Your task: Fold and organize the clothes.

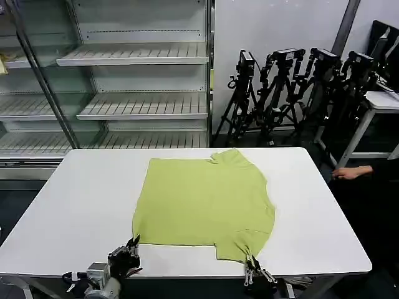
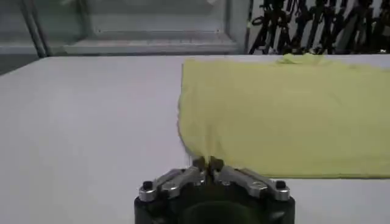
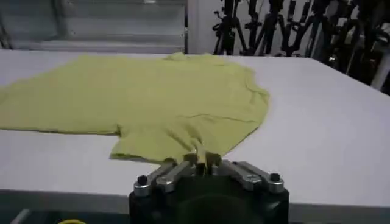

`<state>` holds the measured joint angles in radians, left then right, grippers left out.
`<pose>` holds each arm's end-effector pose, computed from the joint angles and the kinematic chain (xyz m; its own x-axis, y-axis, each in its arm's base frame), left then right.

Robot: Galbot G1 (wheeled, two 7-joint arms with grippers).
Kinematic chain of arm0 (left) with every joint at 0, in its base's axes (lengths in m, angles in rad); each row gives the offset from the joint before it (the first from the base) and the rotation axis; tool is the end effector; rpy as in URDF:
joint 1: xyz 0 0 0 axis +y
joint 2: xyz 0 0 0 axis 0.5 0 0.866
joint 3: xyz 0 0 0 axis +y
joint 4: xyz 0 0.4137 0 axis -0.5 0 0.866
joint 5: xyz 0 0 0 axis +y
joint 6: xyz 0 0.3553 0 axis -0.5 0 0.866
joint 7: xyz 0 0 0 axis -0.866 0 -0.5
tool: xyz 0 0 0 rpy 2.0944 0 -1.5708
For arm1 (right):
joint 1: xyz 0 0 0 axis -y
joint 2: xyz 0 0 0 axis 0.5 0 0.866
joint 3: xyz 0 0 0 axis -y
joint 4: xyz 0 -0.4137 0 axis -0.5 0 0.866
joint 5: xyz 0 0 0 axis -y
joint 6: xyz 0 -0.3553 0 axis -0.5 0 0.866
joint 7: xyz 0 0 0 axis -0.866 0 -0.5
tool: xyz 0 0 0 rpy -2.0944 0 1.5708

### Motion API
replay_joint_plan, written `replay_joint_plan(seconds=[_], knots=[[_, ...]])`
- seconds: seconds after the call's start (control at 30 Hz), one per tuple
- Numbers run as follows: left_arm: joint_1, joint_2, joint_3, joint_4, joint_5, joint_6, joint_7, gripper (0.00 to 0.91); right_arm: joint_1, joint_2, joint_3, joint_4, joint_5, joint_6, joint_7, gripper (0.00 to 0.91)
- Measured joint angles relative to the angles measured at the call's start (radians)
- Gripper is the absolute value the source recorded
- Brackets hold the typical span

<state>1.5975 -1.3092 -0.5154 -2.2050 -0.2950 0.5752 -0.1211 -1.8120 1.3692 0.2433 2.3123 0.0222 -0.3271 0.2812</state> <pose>0.1410 0.0503 -0.3175 -0.8684 0.0606 0.4922 0.0599 0.9981 -0.0171 0.0538 0.0362 -0.3076 -0.9281 -0.0612 0.3672 -0.0769 0.9966 -0.0282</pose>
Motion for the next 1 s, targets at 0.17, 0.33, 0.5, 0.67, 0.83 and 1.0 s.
replay_joint_plan(seconds=[0.17, 0.33, 0.5, 0.67, 0.83, 1.0], knots=[[0.032, -0.007, -0.014, -0.063, -0.017, 0.002, -0.003, 0.02, -0.03, -0.013, 0.008, 0.053, -0.01, 0.01, -0.005, 0.0], [0.073, -0.01, -0.031, -0.136, -0.026, 0.002, -0.009, 0.02, -0.044, -0.029, 0.022, 0.111, -0.011, 0.012, -0.014, 0.0], [0.092, -0.001, -0.047, -0.203, -0.035, 0.002, -0.009, 0.02, -0.03, -0.045, 0.043, 0.139, 0.007, 0.006, -0.015, 0.0], [0.089, 0.013, -0.058, -0.23, -0.053, 0.002, -0.007, 0.02, 0.017, -0.07, 0.09, 0.147, 0.068, -0.009, -0.007, 0.0], [0.065, 0.037, -0.054, -0.225, -0.076, -0.001, -0.007, 0.02, 0.082, -0.103, 0.118, 0.129, 0.123, -0.024, -0.005, 0.0], [0.03, 0.063, -0.043, -0.195, -0.083, -0.008, -0.007, 0.02, 0.159, -0.148, 0.137, 0.087, 0.176, -0.043, -0.004, 0.0]])
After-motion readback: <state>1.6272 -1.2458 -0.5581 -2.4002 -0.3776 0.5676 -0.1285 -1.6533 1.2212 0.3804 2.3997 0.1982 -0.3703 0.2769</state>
